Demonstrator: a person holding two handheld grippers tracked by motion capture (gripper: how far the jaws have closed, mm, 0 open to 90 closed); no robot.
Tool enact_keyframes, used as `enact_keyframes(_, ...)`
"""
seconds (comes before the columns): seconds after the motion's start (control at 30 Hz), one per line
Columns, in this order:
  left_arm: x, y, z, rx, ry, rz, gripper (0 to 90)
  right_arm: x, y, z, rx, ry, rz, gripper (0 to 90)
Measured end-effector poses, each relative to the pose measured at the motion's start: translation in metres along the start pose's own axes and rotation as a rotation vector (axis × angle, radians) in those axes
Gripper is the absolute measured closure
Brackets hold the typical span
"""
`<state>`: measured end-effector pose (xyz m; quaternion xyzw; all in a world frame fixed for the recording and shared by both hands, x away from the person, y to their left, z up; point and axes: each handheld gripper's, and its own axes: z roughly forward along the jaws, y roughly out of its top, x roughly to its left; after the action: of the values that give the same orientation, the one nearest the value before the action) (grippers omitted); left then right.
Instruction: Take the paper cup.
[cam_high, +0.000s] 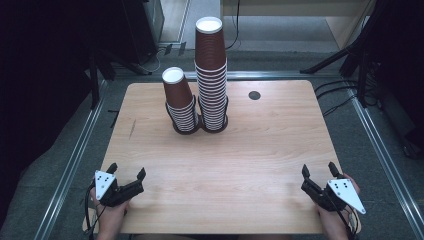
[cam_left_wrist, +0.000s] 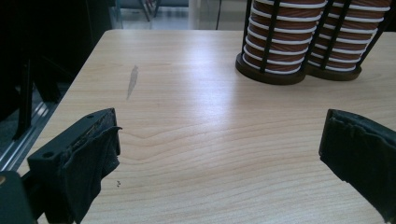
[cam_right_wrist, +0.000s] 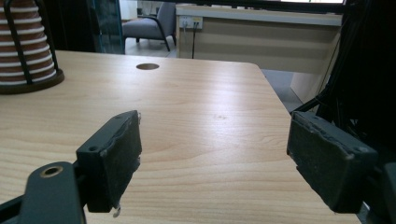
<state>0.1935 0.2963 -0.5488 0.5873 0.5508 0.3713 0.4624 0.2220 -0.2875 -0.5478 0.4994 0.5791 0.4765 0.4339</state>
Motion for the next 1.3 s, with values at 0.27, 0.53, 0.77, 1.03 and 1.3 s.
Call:
enact_keyframes(0.27, 0.000, 0.000, 0.000, 0.000, 0.001, -0.004, 0.0, 0.003, 0.005, 0.008, 0.063, 0.008, -0.019, 13.7)
enact_keyframes(0.53, 0.002, 0.000, -0.002, -0.004, -0.007, -0.021, 0.0, 0.015, 0.017, 0.011, 0.057, 0.040, -0.026, 13.4)
enact_keyframes(0.77, 0.003, 0.000, -0.002, -0.021, -0.019, -0.027, 0.0, 0.024, 0.033, 0.012, 0.040, 0.069, -0.035, 13.4)
enact_keyframes(1.03, 0.000, 0.000, -0.004, -0.055, -0.008, -0.007, 0.0, 0.036, 0.048, 0.015, 0.022, 0.093, -0.033, 13.7)
enact_keyframes(1.3, -0.003, -0.001, -0.006, -0.127, -0.003, 0.017, 0.0, 0.055, 0.065, 0.024, 0.001, 0.107, -0.023, 14.1)
